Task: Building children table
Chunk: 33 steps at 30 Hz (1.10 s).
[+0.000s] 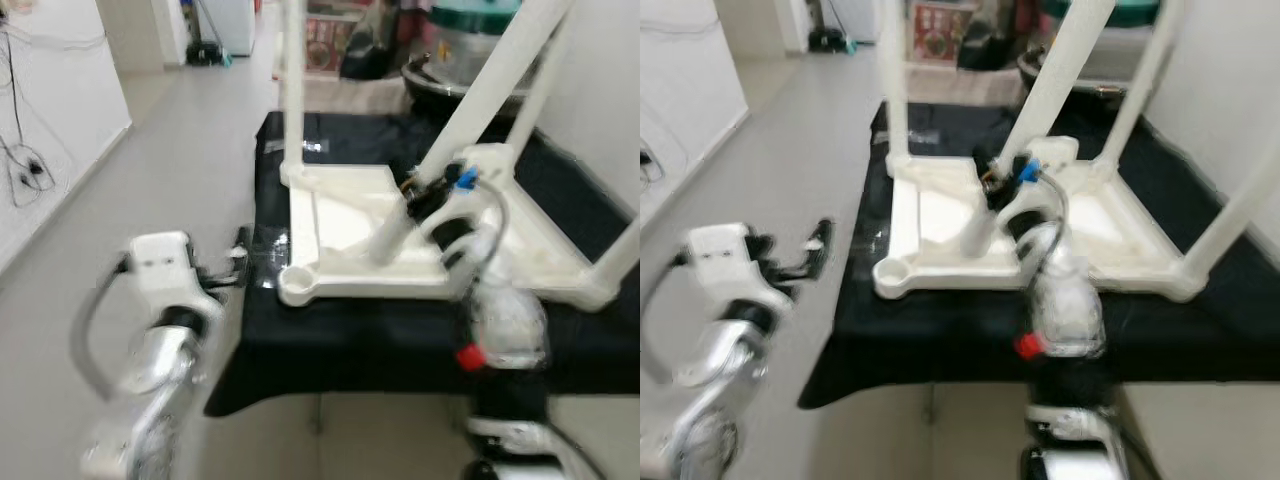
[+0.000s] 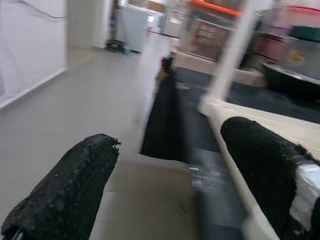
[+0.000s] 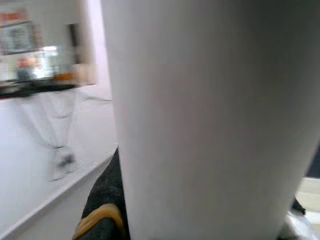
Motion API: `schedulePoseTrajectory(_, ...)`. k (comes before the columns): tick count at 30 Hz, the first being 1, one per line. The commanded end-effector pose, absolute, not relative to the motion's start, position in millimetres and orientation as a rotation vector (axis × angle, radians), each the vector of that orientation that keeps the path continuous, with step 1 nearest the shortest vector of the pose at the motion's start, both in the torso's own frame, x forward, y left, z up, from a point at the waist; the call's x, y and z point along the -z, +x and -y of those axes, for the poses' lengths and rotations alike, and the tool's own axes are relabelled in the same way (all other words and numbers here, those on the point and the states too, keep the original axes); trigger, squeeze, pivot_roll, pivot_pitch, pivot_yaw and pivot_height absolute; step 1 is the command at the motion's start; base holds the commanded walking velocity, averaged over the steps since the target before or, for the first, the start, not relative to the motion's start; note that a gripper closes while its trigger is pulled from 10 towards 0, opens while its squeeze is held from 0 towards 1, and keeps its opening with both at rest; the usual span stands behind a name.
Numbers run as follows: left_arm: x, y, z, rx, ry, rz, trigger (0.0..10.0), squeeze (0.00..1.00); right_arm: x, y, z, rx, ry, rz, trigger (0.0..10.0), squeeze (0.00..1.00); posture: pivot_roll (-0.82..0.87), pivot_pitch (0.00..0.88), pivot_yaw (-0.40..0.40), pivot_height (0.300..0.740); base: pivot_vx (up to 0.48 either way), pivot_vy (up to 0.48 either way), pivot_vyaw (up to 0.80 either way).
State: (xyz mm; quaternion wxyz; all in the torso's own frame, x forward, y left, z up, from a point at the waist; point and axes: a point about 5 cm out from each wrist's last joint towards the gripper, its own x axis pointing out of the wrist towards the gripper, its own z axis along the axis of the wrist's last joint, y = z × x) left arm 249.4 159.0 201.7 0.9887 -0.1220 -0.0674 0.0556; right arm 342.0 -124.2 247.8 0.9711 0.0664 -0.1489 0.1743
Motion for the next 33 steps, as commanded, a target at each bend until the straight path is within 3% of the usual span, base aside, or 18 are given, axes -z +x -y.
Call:
schedulePoseTrajectory(1, -202.4, 246.9, -154.6, -0.103, -0.250, 0.135, 10.0, 0.00, -252.4, 341.1, 135.0, -0.321, 0.131, 0.322, 10.0, 0.00, 0.09, 0.051, -0.076, 0.740, 0.000, 0.000, 0.00)
schedulePoseTrajectory(15, -205.0, 246.9, -149.9, -0.080, -0.230, 0.147, 10.0, 0.00, -253.2, 341.3, 135.0, -0.325, 0.131, 0.330, 10.0, 0.00, 0.09, 0.043, -0.077, 0.740, 0.000, 0.000, 0.00)
schedulePoseTrajectory(29, -207.4, 247.4, -147.2, -0.056, -0.223, 0.164, 10.0, 0.00, -253.4, 343.1, 135.4, -0.314, 0.128, 0.334, 10.0, 0.00, 0.09, 0.035, -0.073, 0.740, 0.352, 0.000, 0.00)
schedulePoseTrajectory(33, -206.0, 248.7, -149.8, -0.085, -0.239, 0.148, 10.0, 0.00, -256.6, 343.7, 136.5, -0.328, 0.137, 0.345, 10.0, 0.00, 0.09, 0.042, -0.073, 0.740, 0.000, 0.000, 0.00)
